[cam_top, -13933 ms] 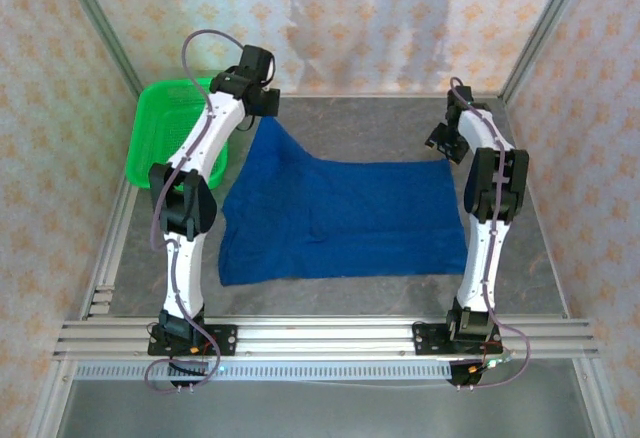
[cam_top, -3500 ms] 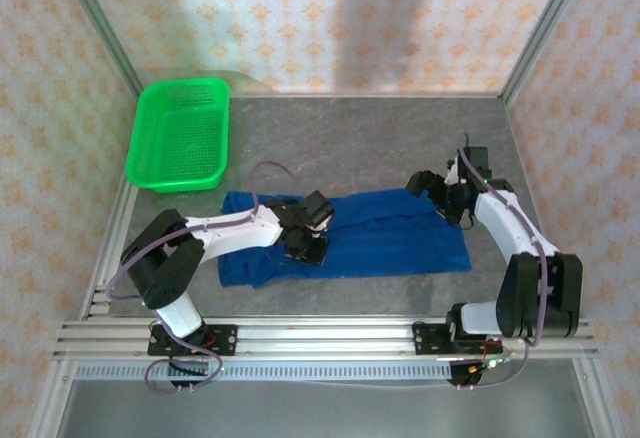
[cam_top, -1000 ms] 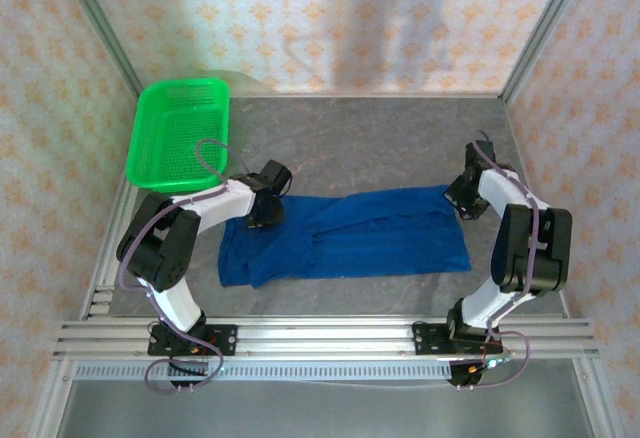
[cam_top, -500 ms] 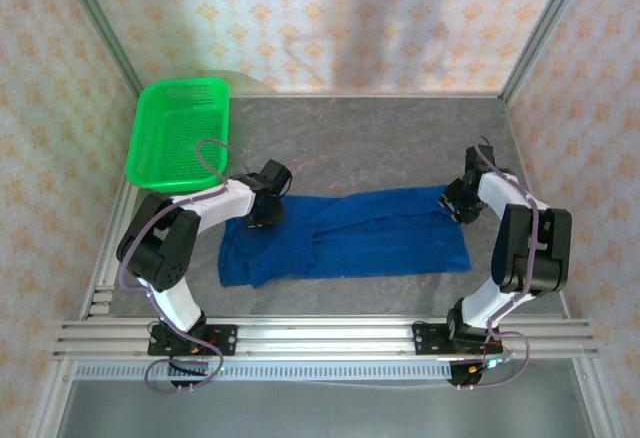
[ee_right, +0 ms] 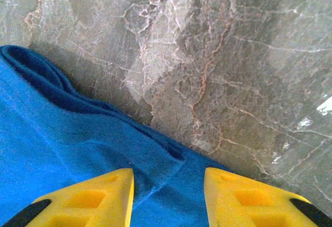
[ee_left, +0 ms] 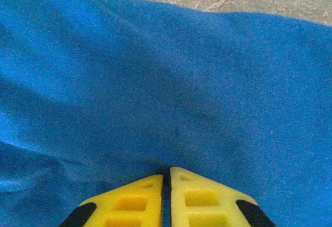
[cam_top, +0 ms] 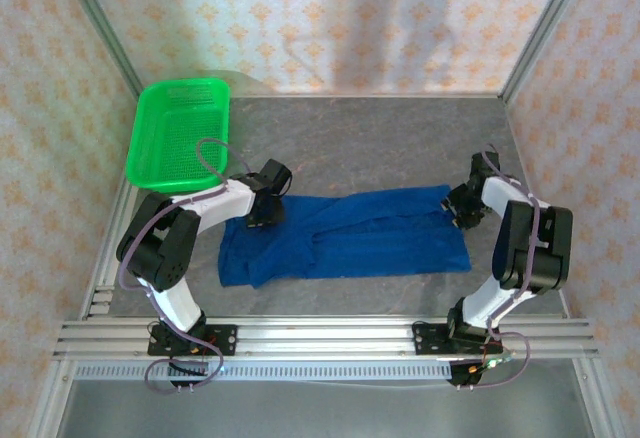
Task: Fold and stack the t-shirts
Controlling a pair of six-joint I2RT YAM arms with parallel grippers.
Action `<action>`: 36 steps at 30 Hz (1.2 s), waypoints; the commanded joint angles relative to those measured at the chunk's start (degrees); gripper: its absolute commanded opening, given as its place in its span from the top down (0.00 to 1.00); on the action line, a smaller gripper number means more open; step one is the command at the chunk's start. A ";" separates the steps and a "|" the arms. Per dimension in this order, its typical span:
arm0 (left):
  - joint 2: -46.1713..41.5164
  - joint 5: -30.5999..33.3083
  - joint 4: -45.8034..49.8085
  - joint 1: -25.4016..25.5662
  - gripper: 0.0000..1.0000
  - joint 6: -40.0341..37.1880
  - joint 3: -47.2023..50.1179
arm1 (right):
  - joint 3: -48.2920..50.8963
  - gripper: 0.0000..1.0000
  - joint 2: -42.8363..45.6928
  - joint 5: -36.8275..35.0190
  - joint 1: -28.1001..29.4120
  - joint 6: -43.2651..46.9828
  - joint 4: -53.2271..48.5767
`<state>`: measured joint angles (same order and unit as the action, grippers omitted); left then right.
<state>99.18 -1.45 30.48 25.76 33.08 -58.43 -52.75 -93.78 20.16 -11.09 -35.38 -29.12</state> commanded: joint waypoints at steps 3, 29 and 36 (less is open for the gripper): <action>0.45 0.09 -0.84 -0.42 0.89 -0.48 0.73 | 0.38 0.61 -1.98 -0.29 -0.62 -1.52 2.44; 1.55 1.40 -0.22 -0.45 0.89 -0.56 1.39 | -1.92 1.00 -0.44 -1.57 -2.98 1.02 -0.07; 1.91 1.54 0.15 -0.64 0.90 -0.62 1.13 | -1.52 1.00 1.86 -1.77 -4.70 2.40 -1.78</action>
<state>99.39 -1.41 29.52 25.76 32.95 -57.91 -53.39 -94.48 20.45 -14.98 -34.59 -28.21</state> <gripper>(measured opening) 0.104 0.042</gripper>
